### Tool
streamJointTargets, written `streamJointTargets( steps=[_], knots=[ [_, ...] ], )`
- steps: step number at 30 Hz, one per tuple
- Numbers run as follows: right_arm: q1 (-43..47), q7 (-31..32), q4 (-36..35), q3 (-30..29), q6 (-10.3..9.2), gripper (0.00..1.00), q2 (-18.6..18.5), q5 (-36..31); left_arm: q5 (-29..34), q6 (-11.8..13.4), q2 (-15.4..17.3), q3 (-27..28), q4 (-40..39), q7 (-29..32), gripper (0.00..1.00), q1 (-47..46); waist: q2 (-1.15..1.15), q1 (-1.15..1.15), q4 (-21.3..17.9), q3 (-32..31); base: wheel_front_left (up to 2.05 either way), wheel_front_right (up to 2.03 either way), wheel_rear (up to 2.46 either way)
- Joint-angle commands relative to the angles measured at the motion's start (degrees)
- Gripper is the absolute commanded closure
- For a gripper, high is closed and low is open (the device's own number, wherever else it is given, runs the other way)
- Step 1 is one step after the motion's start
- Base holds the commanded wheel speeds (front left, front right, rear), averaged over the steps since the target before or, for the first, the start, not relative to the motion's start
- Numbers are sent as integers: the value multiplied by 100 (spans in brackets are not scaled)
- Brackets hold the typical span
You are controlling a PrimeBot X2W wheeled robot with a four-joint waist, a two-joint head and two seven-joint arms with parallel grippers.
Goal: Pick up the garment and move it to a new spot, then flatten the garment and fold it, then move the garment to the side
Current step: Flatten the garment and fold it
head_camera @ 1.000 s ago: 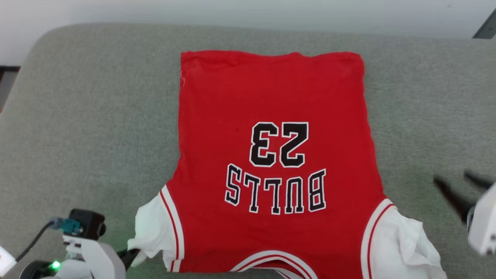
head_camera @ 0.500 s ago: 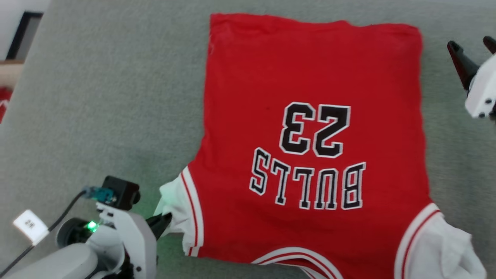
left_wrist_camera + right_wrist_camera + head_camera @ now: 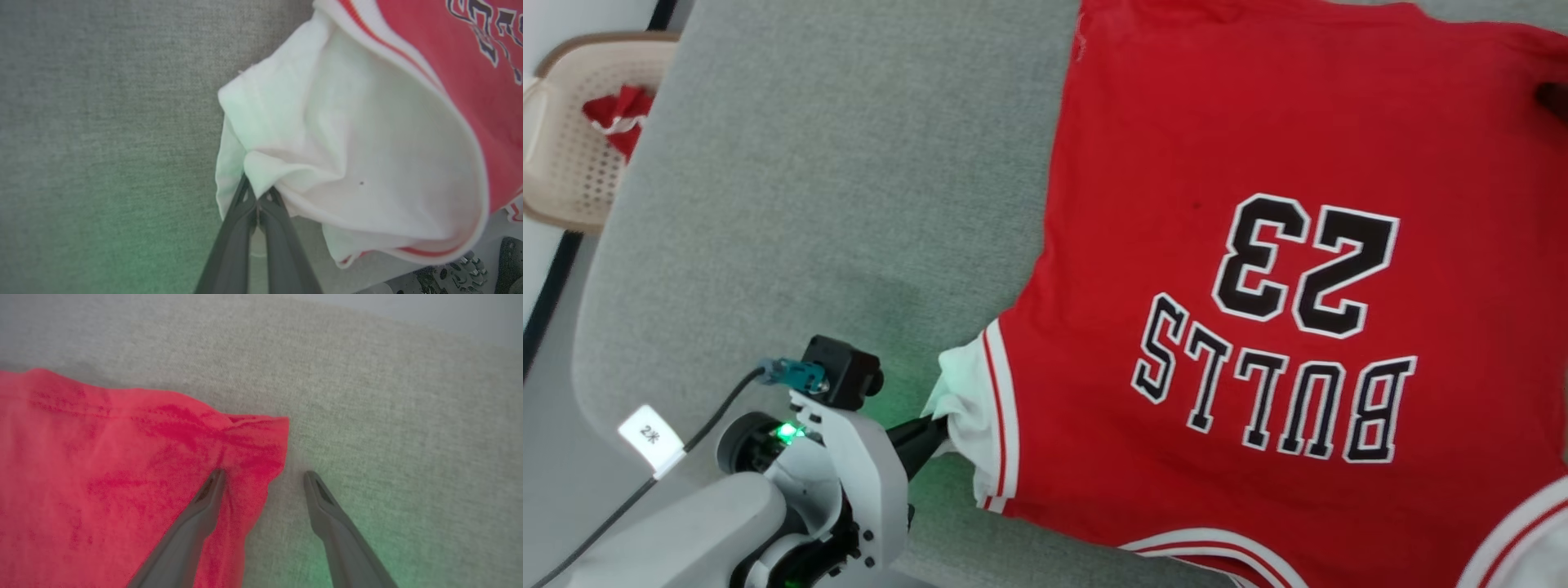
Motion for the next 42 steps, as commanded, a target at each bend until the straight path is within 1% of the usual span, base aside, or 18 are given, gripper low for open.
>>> streamJointTargets(
  steps=[1,2,3,4,6,8,12,15,17,18,20,24,30,33,35,39,42],
  knots=[
    [148,272,419,-14,-8,0,97,-123,25,-21,-39,-92,181,33,100,50,0,0,194,136,0,0,0],
    [143,422,597,-53,-7,8,131,-161,25,-40,-61,-95,229,36,100,45,0,0,205,134,0,0,0],
    [158,560,746,-40,-7,90,159,-239,21,-55,-78,-98,273,28,100,48,0,0,211,129,0,0,0],
    [168,690,876,-32,-6,100,143,-313,20,-68,-84,-102,317,25,100,44,0,0,213,126,0,0,0],
    [110,770,990,-42,-7,100,99,-424,-3,-86,-107,-98,385,10,100,45,0,0,197,109,0,0,0],
    [36,724,988,-32,-9,100,74,-505,-23,-97,-89,-85,441,0,100,69,0,0,149,71,0,0,0],
    [36,816,922,152,-9,100,78,-440,-61,-48,18,-47,505,-17,100,133,0,0,-42,-75,0,0,0],
    [135,878,704,409,-9,100,105,-221,-74,5,121,-15,471,-33,100,169,0,0,-220,-211,0,0,0],
    [265,918,477,622,-9,100,53,-42,-88,38,215,2,433,-21,100,193,0,0,-360,-315,0,0,0],
    [265,918,477,622,-9,100,53,-42,-88,38,215,2,433,-21,100,193,0,0,-360,-315,0,0,0],
    [438,975,175,862,-10,100,-52,155,-123,80,321,22,384,-22,100,239,0,0,-506,-422,0,0,0],
    [867,1167,-650,1191,-10,100,-253,672,-162,164,522,39,239,7,100,322,0,0,-798,-632,0,0,0],
    [1924,1574,-2243,1275,-9,100,-562,1398,-269,294,756,76,29,2,100,477,0,0,-1214,-934,0,0,0],
    [2650,1828,-3069,1052,-9,100,-684,1676,-297,348,854,61,-79,21,100,547,0,0,-1377,-1062,0,0,0],
    [3209,2004,-3602,849,-9,100,-687,1796,-301,381,918,56,-136,33,100,586,0,0,-1468,-1135,0,0,0],
    [4350,2242,-4592,351,-9,100,-515,1874,-330,451,1039,67,-228,54,100,629,0,0,-1631,-1256,0,0,0],
    [5111,2259,-5096,-29,-9,100,-292,1847,-366,487,1085,71,-294,68,100,666,0,0,-1720,-1294,0,0,0]
  ],
)
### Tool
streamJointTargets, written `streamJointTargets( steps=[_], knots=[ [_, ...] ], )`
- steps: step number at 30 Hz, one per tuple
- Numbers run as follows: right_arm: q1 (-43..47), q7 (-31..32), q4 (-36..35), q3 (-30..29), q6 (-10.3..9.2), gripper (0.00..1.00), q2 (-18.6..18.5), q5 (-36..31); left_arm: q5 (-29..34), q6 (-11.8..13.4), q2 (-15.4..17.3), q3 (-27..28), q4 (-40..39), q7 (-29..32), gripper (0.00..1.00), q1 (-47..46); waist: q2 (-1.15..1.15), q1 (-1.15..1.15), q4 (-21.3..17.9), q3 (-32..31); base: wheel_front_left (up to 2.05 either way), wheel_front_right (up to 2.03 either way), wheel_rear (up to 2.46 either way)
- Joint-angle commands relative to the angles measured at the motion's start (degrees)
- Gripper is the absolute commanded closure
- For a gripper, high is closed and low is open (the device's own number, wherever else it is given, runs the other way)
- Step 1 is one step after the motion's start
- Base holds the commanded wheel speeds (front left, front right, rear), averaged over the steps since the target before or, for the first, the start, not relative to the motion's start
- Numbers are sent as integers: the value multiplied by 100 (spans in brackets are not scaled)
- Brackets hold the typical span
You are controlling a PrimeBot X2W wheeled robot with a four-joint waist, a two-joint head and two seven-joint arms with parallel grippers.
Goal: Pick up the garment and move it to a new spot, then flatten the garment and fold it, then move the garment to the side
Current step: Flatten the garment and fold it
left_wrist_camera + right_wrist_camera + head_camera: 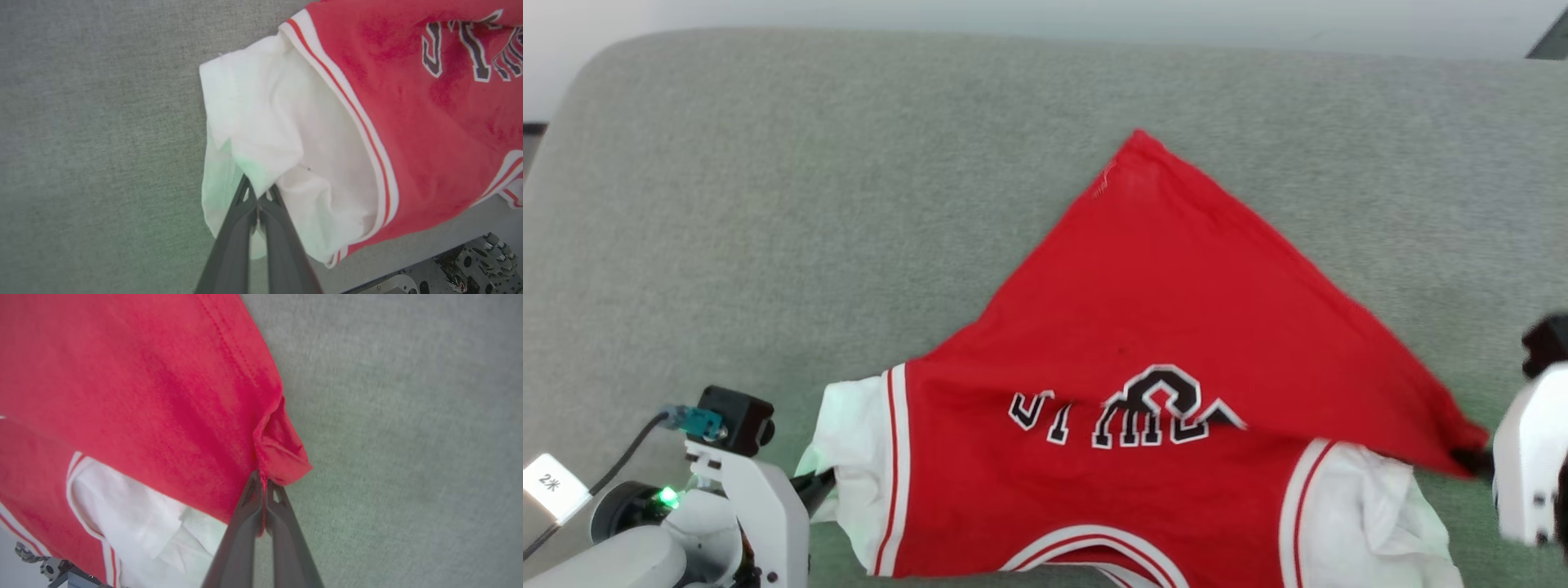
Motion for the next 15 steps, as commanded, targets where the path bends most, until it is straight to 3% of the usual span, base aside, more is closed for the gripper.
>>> streamJointTargets(
  steps=[1,7,13,15],
  knots=[
    [256,-54,-140,-129,-9,100,127,-56,-57,33,8,1,-19,-1,100,80,0,0,-179,-161,0,0,0],
    [1155,-522,-383,-465,-9,100,664,-345,-89,36,13,-7,-14,-10,100,117,0,0,-255,-227,0,0,0],
    [1285,-1324,213,-266,-9,100,940,-623,-123,-43,-43,-27,77,-23,100,169,0,0,-254,-283,0,0,0],
    [1194,-1595,427,-221,-10,65,968,-689,-123,-47,-57,-36,104,-16,100,179,0,0,-243,-301,0,0,0]
  ],
)
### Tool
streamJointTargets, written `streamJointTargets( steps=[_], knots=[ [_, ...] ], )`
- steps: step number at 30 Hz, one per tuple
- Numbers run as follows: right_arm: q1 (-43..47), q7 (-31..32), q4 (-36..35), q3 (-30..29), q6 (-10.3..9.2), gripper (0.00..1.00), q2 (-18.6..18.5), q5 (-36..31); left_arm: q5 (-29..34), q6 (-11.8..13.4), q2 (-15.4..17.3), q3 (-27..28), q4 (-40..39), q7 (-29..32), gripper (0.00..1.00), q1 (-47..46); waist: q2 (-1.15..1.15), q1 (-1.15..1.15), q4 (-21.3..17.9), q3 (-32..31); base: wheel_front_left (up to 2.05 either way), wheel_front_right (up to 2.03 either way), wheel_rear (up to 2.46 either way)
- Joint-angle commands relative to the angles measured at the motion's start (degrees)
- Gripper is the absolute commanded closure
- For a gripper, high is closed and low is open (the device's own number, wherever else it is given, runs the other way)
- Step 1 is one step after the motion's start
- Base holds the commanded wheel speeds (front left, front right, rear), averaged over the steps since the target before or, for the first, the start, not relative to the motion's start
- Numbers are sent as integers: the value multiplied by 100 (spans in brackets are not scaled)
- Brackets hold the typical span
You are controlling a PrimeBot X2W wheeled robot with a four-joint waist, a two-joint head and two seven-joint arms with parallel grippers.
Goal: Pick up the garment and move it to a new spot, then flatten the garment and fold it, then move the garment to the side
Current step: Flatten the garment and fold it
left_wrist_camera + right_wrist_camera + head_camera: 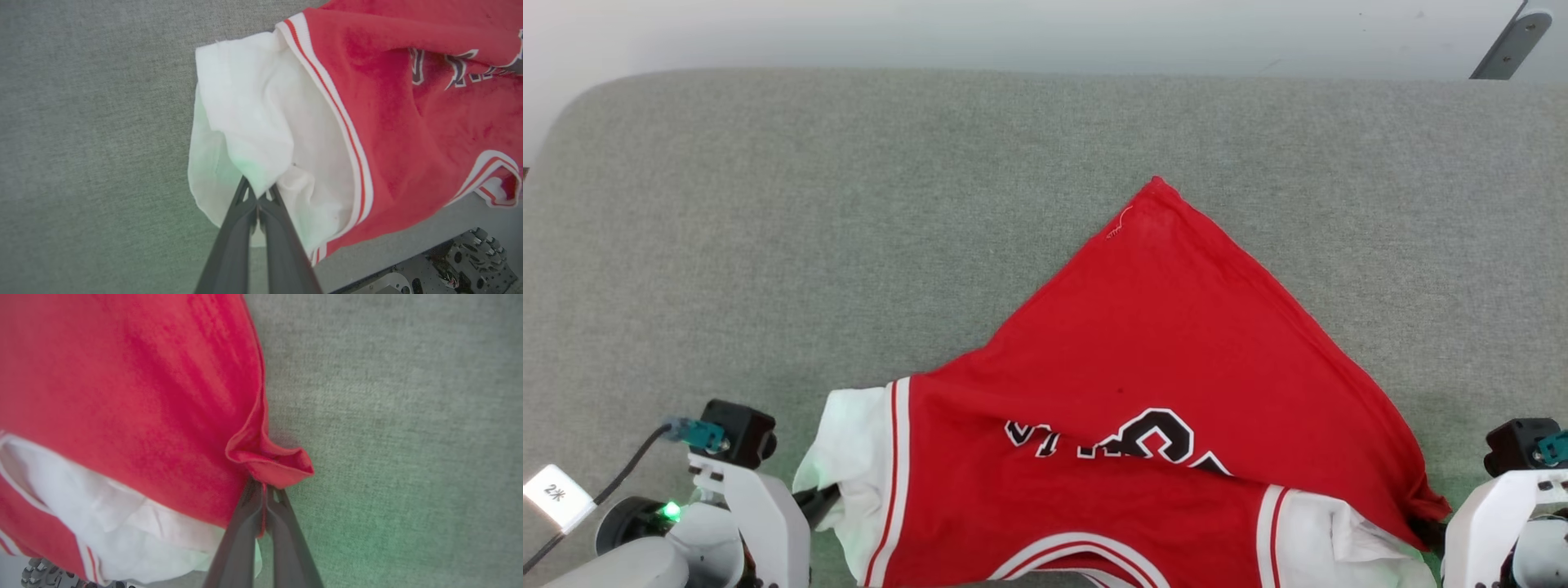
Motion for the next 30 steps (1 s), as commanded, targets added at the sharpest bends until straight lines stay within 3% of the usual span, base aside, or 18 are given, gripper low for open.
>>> streamJointTargets(
  steps=[1,2,7,16,20,25,30],
  knots=[
    [-58,-64,209,96,-11,53,18,-55,-8,-12,-30,-7,25,-3,100,57,0,0,16,-15,0,0,0],
    [-63,-87,293,122,-11,0,-17,-41,-11,-22,-30,-7,31,0,100,53,0,0,28,-24,0,0,0],
    [-149,-3,186,65,-13,0,-195,48,-44,-32,-15,17,41,-27,100,74,0,0,80,-71,0,0,0],
    [-550,510,-1266,-263,-10,0,-417,69,7,-52,-108,-41,37,1,100,50,0,0,279,-142,0,0,0],
    [-1076,423,-1573,-32,-10,0,-483,-39,61,-52,-181,-54,75,8,100,-13,0,0,414,-100,0,0,0],
    [-2033,-50,-1104,583,-10,0,-536,-195,113,-125,-329,-73,135,29,100,-115,0,0,617,53,0,0,0],
    [-3145,-737,-76,1274,-10,0,-617,-393,194,-243,-504,-84,252,44,100,-268,0,0,850,254,0,0,0]
  ],
)
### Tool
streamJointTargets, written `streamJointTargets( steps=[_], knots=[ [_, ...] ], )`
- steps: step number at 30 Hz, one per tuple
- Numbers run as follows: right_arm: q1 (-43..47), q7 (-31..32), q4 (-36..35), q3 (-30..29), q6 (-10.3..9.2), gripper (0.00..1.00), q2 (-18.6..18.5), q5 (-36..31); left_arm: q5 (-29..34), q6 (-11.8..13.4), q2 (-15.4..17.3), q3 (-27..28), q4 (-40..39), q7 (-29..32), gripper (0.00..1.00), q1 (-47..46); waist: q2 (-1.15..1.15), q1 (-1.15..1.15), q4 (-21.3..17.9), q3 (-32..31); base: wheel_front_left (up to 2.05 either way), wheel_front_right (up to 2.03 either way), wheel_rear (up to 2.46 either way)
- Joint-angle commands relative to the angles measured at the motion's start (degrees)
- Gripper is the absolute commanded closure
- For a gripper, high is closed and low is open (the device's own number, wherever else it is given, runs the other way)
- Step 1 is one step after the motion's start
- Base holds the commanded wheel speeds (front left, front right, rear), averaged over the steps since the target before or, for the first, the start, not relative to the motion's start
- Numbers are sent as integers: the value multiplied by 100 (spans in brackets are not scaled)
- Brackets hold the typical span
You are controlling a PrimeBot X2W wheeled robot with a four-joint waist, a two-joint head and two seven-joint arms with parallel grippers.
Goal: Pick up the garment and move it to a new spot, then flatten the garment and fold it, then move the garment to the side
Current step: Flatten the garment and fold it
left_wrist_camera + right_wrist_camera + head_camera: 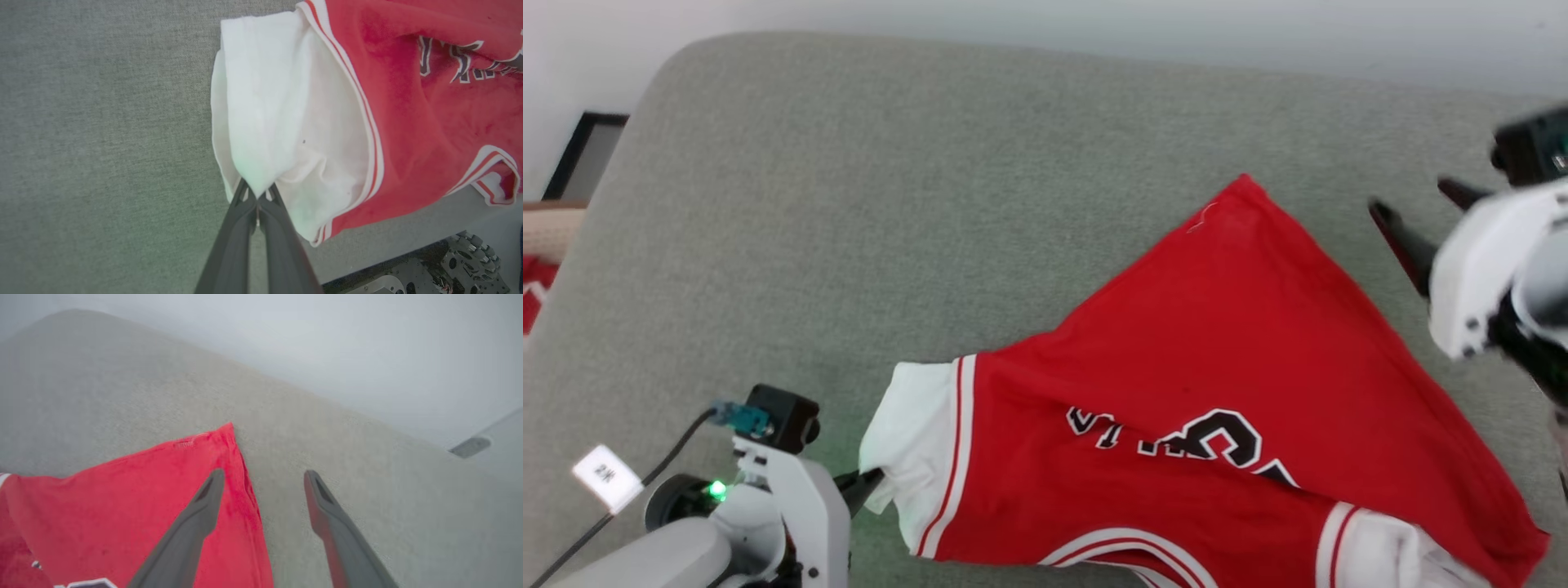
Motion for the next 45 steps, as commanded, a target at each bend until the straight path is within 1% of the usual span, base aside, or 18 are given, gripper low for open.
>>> streamJointTargets(
  steps=[1,4,8,9,11,15,19,21,24,25,26,28,31,34,35,39,45],
  knots=[
    [-334,-219,394,218,-9,0,-5,-56,61,-54,-79,-2,47,5,100,-91,0,0,213,207,0,0,0],
    [-944,-445,1181,583,-9,0,8,-34,101,-124,-211,-8,149,19,100,-199,0,0,355,350,0,0,0],
    [-1664,-502,2214,944,-9,0,30,67,171,-257,-389,-16,288,23,100,-356,0,0,543,575,0,0,0],
    [-1664,-502,2214,944,-9,0,30,67,171,-257,-389,-16,288,23,100,-356,0,0,543,575,0,0,0],
    [-1949,-457,2677,1098,-9,0,37,123,194,-318,-486,-25,378,33,100,-433,0,0,638,672,0,0,0],
    [-2418,-308,3491,1405,-9,0,46,293,267,-466,-678,-48,562,50,100,-587,0,0,810,843,0,0,0],
    [-2717,-9,4147,1678,-9,0,15,537,308,-601,-867,-83,755,63,100,-713,0,0,975,976,0,0,0],
    [-2804,103,4438,1785,-9,0,23,642,336,-650,-935,-106,854,74,100,-758,0,0,1031,1018,0,0,0],
    [-2725,488,4878,2067,-7,0,73,798,343,-711,-993,-123,992,71,100,-793,0,0,1067,1042,0,0,0],
    [-2706,632,5016,2143,-8,57,69,831,339,-729,-993,-120,1033,68,100,-797,0,0,1067,1044,0,0,0],
    [-2692,783,5107,2235,-7,100,64,867,337,-744,-993,-117,1070,70,100,-800,0,0,1064,1046,0,0,0],
    [-2750,924,5215,2327,-8,100,5,881,327,-744,-977,-109,1126,89,100,-819,0,0,1041,1038,0,0,0],
    [-2992,762,5268,2296,-10,100,-82,822,339,-756,-899,-72,1158,152,100,-925,0,0,960,989,0,0,0],
    [-3167,574,5173,2322,-11,100,-105,850,220,-841,-794,26,1022,243,100,-1059,0,0,827,880,0,0,0],
    [-3238,513,5110,2350,-11,100,-107,850,210,-856,-728,54,984,306,100,-1124,0,0,772,839,0,0,0],
    [-3504,137,4891,2327,-10,100,-153,848,328,-767,-402,180,887,585,100,-1539,0,0,520,628,0,0,0],
    [-3691,-398,4717,2004,-10,100,-222,751,473,-718,19,449,779,1112,100,-2395,0,0,123,298,0,0,0]
  ],
)
